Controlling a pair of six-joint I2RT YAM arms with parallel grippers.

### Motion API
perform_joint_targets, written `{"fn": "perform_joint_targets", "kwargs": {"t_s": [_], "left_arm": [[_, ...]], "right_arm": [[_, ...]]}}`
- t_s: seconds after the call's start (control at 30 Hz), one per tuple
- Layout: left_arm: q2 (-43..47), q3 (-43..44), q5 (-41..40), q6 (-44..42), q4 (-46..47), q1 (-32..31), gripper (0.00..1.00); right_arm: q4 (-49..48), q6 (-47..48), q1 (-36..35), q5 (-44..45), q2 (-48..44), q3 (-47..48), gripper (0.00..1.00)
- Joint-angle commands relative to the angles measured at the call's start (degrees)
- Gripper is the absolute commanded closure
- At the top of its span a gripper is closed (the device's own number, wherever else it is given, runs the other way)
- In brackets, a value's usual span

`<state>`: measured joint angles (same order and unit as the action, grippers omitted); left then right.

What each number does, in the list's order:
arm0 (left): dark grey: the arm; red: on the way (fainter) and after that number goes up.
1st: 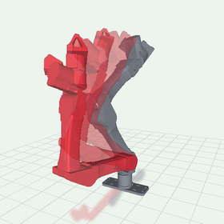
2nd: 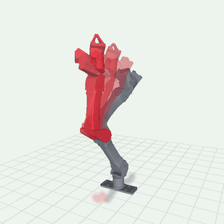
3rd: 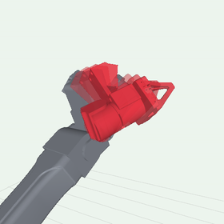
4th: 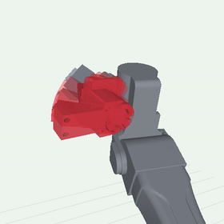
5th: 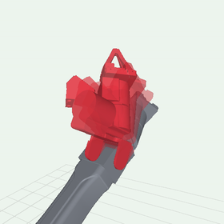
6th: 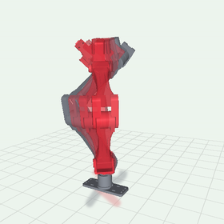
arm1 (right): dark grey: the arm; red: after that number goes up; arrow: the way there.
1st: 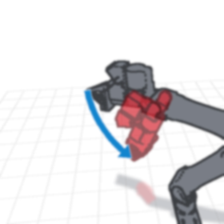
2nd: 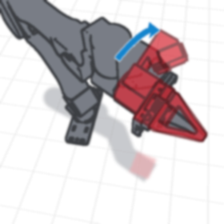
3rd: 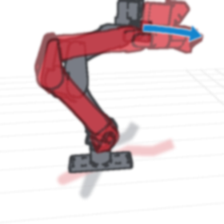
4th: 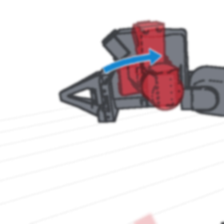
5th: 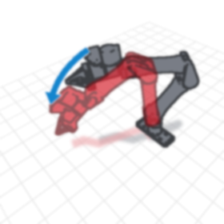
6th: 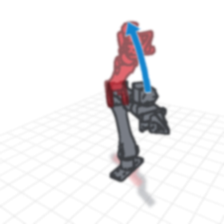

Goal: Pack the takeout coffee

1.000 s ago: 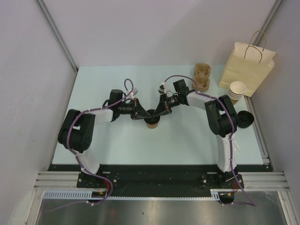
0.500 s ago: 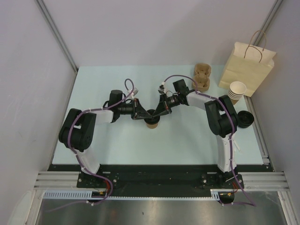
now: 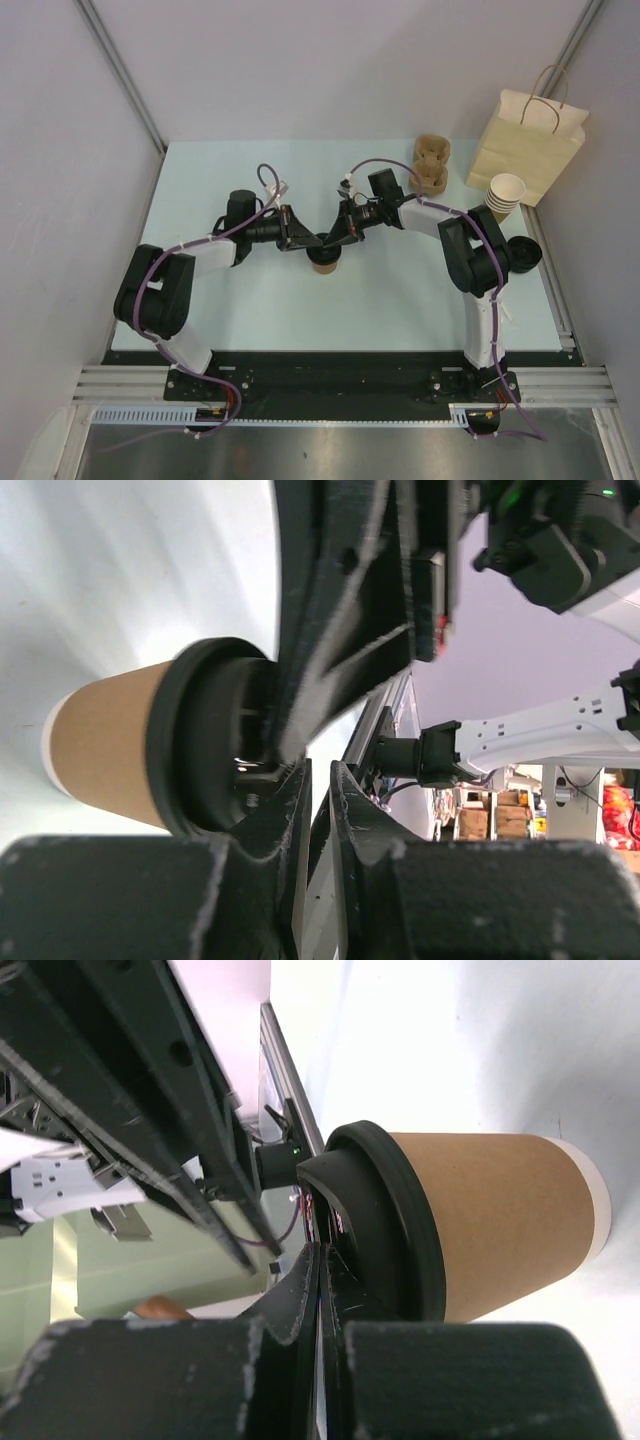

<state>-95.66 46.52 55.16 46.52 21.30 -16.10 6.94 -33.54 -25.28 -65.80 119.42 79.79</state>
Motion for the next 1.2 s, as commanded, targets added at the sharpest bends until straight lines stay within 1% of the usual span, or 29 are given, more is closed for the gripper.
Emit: {"fn": "perform_joint_targets", "kwargs": {"t_s": [0.0, 0.1, 0.13, 0.3, 0.67, 0.73, 0.9, 1.1, 1.17], "left_arm": [[4.0, -1.2, 0.6, -0.1, 0.7, -0.1, 0.82], [4.5, -2.2, 0.9, -0.8, -0.2, -0.4, 0.82], [4.7, -2.5, 0.7, -1.0, -0.5, -0.5, 0.82], [4.0, -2.1, -0.6, -2.2, -1.6, -2.5, 0.81], [-0.6, 1.0, -3.2, -0.7, -1.3, -5.8, 0.8], [-1.1, 0.9, -3.8, -0.5, -1.3, -6.0, 0.8], [-3.0, 1.1, -4.4, 0.5, -1.2, -6.0, 0.8], [-4.1, 1.4, -4.7, 0.5, -2.0, -6.3, 0.79], [-4.4, 1.5, -5.8, -0.5, -3.9, -6.3, 0.79]], "right_arm": [[-4.3, -5.4, 0.0, 3.4, -2.7, -1.0, 1.0], [-6.3, -8.0, 0.0, 3.2, -2.9, -0.9, 1.0], [-9.1, -9.6, 0.0, 3.4, -2.8, -0.9, 1.0], [-10.9, -11.6, -0.5, 4.1, -1.9, -0.9, 1.0], [-7.2, -7.2, -1.5, 5.9, -0.8, -0.9, 1.0], [-4.8, -6.0, -1.4, 6.3, -0.6, -0.9, 1.0], [-3.0, -4.1, -1.3, 7.4, 0.1, -1.0, 1.0], [-3.0, -3.7, -0.8, 8.1, 0.8, -1.0, 1.0], [-2.9, -3.5, -0.9, 8.2, 0.9, -1.0, 1.0]]}}
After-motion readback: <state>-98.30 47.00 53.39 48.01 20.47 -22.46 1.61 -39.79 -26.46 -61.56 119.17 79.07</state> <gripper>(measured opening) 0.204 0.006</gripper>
